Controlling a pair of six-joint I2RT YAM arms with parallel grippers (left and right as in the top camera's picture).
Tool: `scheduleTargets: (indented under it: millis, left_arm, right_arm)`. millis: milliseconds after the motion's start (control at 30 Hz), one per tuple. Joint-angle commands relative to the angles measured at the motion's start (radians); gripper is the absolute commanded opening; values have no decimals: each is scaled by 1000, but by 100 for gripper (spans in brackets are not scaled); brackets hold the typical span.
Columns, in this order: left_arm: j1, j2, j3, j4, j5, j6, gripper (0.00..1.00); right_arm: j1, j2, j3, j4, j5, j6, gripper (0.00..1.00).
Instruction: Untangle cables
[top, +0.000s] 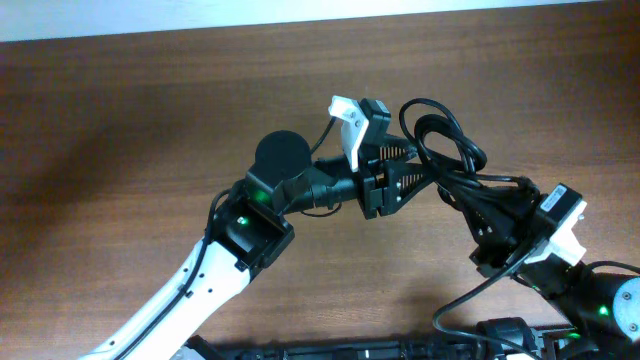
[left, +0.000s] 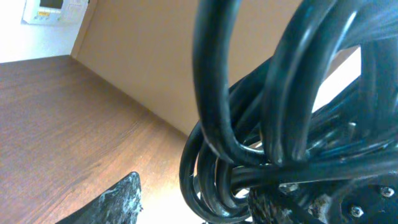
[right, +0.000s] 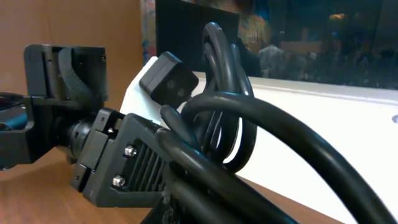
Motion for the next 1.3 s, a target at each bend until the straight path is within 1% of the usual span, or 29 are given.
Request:
scheduleTargets:
  millis: [0, 67, 100, 200, 233, 467, 567, 667, 767, 833, 867, 1000, 1100, 1267]
  left_arm:
    - [-23, 9, 6, 39, 40, 8, 56]
    - [-23, 9, 6, 56, 40, 8, 49]
    - [-23, 9, 6, 61, 40, 8, 41]
    - [-23, 9, 6, 70, 40, 8, 9]
    - [-23, 9, 6, 71, 40, 8, 0]
    - [-23, 9, 6, 81, 40, 14, 0]
    - [-21, 9, 6, 80, 40, 79, 0]
    - [-16, 9, 6, 77, 54, 142, 0]
    - [18, 9, 6, 90, 117, 156, 0]
    - [57, 9, 6, 118, 195, 156, 0]
    - [85, 9, 6, 139, 234, 155, 0]
    - [147, 9, 6, 183, 312, 155, 0]
    - [176, 9, 6, 234, 386, 155, 0]
    - [185, 9, 6, 261, 416, 155, 0]
  right_arm:
    - [4, -1, 13, 0, -92, 8, 4]
    - [4, -1, 13, 1, -99, 8, 4]
    - [4, -1, 13, 1, -98, 8, 4]
    - [4, -1, 13, 2, -98, 8, 4]
    - [4, -1, 13, 1, -98, 8, 4]
    - [4, -1, 13, 0, -97, 8, 4]
    - [4, -1, 13, -10, -76, 7, 4]
    - [4, -1, 13, -48, -15, 6, 4]
    - [4, -1, 13, -98, 52, -4, 4]
    - [4, -1, 13, -133, 110, -4, 4]
    - [4, -1, 13, -141, 124, -4, 4]
    - [4, -1, 13, -162, 137, -31, 5]
    - [4, -1, 13, -200, 214, -31, 4]
    - [4, -1, 13, -217, 240, -31, 4]
